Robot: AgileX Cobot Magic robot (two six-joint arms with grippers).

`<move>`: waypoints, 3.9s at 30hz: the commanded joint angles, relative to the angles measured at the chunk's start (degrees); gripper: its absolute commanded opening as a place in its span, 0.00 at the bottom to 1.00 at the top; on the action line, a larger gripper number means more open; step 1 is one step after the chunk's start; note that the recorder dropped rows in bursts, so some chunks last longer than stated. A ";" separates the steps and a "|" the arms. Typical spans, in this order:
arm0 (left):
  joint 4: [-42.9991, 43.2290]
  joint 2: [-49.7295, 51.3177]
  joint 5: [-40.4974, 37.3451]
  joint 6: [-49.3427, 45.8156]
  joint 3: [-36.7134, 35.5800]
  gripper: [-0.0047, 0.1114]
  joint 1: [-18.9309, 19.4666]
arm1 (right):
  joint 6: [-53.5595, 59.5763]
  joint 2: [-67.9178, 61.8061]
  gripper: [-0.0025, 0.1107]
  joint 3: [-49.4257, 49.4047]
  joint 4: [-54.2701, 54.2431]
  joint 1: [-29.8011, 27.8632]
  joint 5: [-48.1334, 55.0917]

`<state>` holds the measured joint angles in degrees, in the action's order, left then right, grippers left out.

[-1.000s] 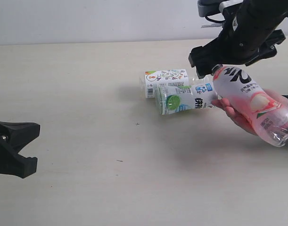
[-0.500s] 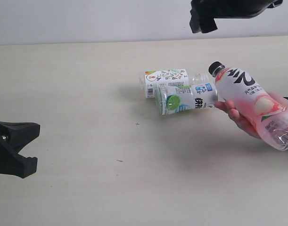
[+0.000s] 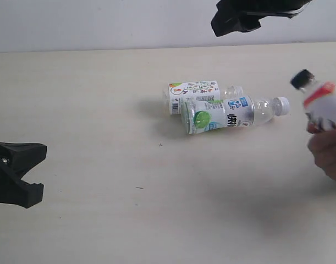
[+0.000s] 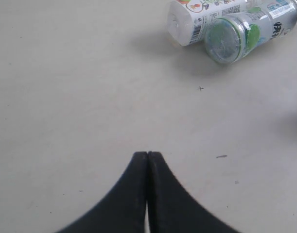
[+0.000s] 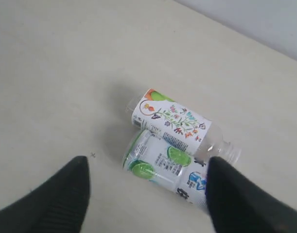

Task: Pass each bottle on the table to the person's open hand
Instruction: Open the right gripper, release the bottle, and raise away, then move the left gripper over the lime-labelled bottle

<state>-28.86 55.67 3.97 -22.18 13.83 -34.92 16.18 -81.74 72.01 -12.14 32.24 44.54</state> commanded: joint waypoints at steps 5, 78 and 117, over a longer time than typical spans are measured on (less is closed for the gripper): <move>0.13 -0.37 0.50 -0.06 -0.30 0.04 -0.18 | 1.09 0.42 0.02 0.39 -5.85 -0.25 2.66; 0.00 -0.37 1.69 2.32 -0.30 0.04 -0.41 | 2.60 72.89 0.02 -58.39 -16.03 -0.25 -23.47; 25.96 67.38 -73.93 -0.39 102.31 0.09 -3.20 | 2.60 72.89 0.02 -58.39 -16.03 -0.25 -23.47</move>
<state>-4.26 119.28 -65.29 -22.00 110.23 -36.28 18.73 -9.11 13.86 -28.60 32.24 21.20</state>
